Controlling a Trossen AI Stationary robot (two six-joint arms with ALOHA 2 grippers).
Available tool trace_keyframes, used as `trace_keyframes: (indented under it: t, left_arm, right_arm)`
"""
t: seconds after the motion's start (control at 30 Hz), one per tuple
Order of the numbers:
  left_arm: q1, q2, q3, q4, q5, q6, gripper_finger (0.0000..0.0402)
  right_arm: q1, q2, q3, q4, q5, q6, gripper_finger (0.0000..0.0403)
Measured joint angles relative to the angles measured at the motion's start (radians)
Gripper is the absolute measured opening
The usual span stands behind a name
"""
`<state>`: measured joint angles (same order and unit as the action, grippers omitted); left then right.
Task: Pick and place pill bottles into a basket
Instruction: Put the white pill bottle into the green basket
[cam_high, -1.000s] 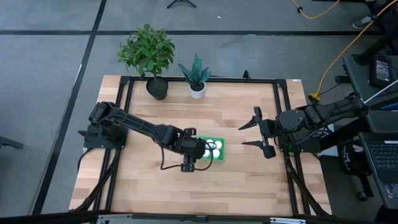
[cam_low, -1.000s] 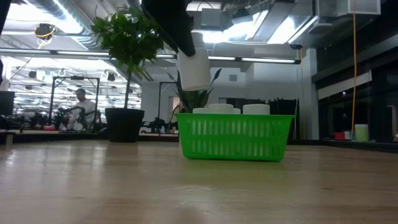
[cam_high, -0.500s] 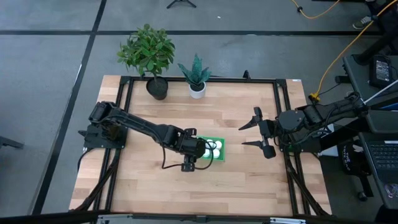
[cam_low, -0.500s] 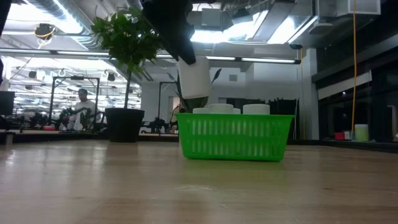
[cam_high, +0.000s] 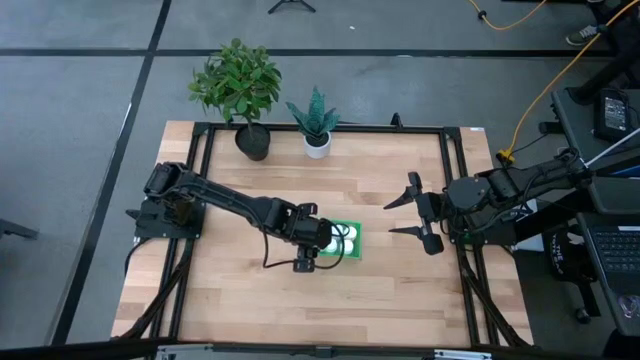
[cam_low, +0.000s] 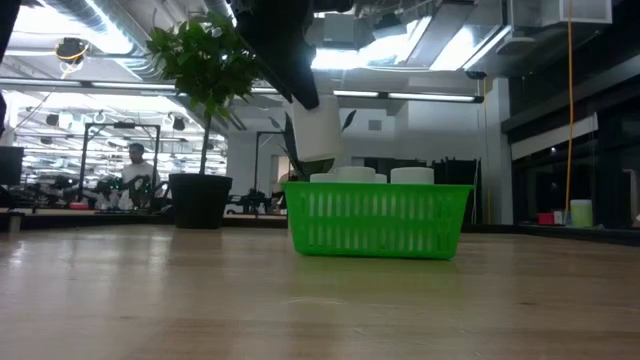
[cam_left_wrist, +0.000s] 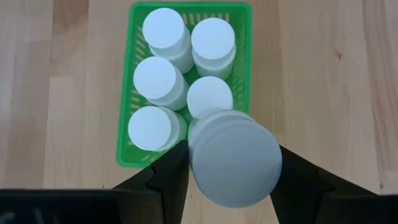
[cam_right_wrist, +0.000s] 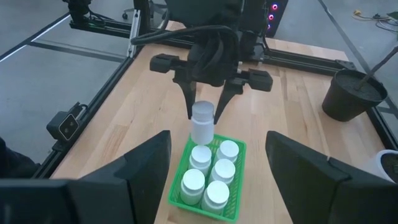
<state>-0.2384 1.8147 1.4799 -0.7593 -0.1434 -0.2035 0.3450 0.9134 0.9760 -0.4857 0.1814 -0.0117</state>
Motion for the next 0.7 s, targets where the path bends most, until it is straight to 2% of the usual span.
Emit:
trace_keyframes:
  t: [0.7]
  left_arm:
    - [0.005, 0.0, 0.0, -0.052, 0.0, 0.026, 0.0173]
  right_arm:
    - [0.0, 0.0, 0.0, -0.018, 0.0, 0.001, 0.0264]
